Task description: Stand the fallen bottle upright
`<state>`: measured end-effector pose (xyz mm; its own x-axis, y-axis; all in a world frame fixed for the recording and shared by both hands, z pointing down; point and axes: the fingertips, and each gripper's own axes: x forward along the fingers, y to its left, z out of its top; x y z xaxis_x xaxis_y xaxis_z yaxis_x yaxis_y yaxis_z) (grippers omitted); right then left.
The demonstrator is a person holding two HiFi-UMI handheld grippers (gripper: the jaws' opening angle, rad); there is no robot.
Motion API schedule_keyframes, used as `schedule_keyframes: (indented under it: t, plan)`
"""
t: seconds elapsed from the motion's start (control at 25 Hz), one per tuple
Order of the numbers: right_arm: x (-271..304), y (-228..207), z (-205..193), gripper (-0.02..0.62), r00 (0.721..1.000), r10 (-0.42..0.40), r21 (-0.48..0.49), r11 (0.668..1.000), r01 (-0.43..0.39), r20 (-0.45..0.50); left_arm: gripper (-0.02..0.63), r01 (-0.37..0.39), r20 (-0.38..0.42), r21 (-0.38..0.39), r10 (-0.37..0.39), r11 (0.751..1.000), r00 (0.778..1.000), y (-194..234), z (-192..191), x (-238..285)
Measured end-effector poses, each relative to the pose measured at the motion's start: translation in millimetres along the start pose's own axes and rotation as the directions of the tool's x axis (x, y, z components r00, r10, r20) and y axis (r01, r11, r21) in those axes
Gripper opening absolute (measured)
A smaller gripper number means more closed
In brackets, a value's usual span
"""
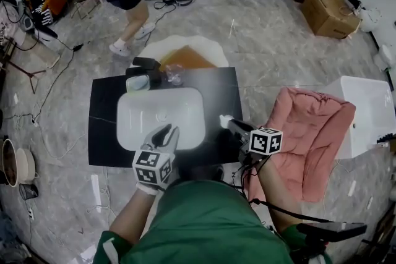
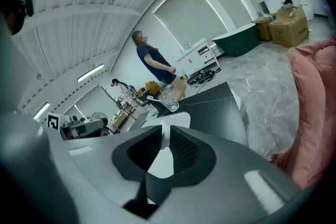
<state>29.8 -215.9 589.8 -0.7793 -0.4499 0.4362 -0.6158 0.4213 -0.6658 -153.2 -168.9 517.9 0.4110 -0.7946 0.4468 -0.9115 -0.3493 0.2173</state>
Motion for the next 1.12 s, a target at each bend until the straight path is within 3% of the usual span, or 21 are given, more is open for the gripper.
schedule_keyframes:
  t: [0.32, 0.56, 0.84, 1.12]
  plan:
    - [-14.9, -34.2, 32.3, 0.043, 0.991, -0.046, 0.182, 0.983, 0.022, 0.129, 0.081, -0.003, -0.002, 0.002, 0.003, 1.0, 1.0, 1.8, 7.2, 8.7]
    - [-32.4, -54.7, 60.0, 0.0, 0.975, -0.089, 0.211, 0.976, 0.045, 0.203, 0.08, 0.004, -0.01, 0.005, -0.004, 1.0, 1.0, -6.2, 14.3, 21.0]
    - [-38.9, -57.0, 74.1, 0.0, 0.964, -0.104, 0.187, 0.981, 0.058, 0.246, 0.08, 0.021, -0.012, 0.005, -0.021, 1.0, 1.0, -10.4, 19.2, 30.8]
    - [-53.1, -40.0, 95.8, 0.0, 0.937, -0.171, -0.003, 0.984, 0.181, 0.305, 0.08, 0.021, 0.012, 0.008, -0.021, 1.0, 1.0, -2.6, 26.4, 33.3]
